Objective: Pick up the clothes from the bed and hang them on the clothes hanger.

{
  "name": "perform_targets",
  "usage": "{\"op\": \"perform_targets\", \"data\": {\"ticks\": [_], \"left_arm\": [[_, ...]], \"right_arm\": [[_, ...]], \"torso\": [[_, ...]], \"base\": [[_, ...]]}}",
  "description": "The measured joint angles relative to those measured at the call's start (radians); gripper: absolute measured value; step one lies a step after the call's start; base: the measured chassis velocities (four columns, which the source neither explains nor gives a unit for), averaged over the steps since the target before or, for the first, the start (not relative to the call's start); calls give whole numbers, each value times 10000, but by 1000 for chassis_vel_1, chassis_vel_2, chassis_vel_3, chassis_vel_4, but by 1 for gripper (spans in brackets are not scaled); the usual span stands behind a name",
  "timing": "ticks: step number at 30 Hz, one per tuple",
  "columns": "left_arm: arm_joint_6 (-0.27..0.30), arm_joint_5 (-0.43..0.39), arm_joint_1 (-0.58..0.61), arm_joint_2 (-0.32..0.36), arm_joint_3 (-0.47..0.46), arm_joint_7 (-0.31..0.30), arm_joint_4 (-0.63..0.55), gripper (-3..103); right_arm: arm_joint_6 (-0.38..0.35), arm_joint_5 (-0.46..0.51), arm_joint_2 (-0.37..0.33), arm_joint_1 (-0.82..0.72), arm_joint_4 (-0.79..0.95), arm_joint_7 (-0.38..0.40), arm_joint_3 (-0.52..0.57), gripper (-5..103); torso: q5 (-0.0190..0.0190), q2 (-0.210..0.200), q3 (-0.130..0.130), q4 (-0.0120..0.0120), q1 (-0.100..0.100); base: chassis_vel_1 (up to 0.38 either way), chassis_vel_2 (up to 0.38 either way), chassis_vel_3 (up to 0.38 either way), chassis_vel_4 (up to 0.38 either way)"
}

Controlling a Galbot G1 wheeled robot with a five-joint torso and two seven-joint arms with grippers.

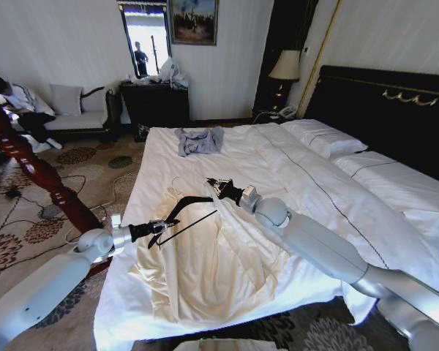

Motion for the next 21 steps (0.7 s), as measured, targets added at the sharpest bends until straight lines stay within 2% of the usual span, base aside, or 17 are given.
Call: {"op": "perform_targets", "data": {"ticks": [9, 16, 21], "left_arm": [[-272, 76, -751, -617, 838, -113, 548, 18], [-338, -92, -1164, -1126, 909, -176, 968, 18], [-362, -206, -1286, -1248, 961, -198, 1017, 18]], "right_arm": [[-492, 715, 99, -139, 756, 633, 142, 1], [-740, 1245, 40, -515, 1190, 970, 319, 1], [-777, 1253, 141, -821, 1207, 1069, 340, 1]], "torso": [[0, 0, 0, 1, 0], [0, 1, -1, 0, 0], [0, 0, 0, 0, 0]], "base": [[0, 0, 0, 0], [0, 0, 0, 0], [0, 0, 0, 0]]}}
